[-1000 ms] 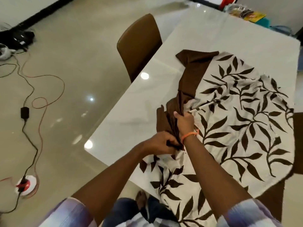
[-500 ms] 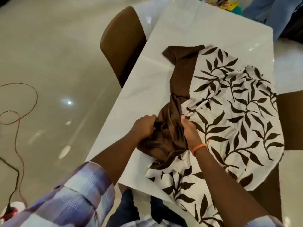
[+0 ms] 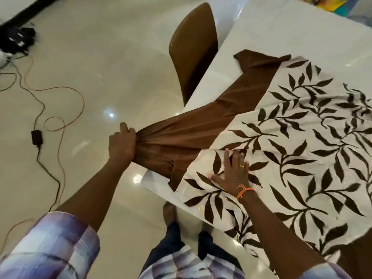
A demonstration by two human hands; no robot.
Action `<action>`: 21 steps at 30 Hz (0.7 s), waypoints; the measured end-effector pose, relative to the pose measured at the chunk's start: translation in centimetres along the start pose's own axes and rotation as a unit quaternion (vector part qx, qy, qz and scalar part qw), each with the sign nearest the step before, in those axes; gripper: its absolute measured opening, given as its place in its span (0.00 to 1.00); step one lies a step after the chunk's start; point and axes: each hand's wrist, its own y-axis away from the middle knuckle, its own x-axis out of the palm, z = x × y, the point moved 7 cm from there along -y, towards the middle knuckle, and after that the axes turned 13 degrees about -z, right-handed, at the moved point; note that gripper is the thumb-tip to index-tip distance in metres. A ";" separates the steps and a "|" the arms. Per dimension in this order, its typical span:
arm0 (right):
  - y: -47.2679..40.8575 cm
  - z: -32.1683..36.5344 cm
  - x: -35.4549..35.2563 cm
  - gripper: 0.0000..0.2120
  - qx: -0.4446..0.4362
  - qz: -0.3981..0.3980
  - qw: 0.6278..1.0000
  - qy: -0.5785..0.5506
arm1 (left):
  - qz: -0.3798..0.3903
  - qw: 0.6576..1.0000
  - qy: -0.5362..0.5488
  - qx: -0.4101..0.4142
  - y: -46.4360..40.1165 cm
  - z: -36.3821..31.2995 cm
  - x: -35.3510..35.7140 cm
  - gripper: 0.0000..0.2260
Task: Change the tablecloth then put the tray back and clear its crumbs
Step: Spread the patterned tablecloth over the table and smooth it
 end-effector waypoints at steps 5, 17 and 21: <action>2.2 0.4 0.7 0.67 -0.066 0.066 0.995 0.043 | 0.013 0.944 0.194 -0.265 3.8 4.7 1.8 0.40; 6.1 3.5 1.6 0.54 -0.003 0.011 1.000 0.013 | 0.101 0.619 0.586 -0.513 11.6 -1.2 6.4 0.18; 8.1 3.4 2.1 0.49 0.004 -0.018 1.000 -0.006 | 0.005 0.587 0.616 -0.525 13.1 -0.1 3.8 0.14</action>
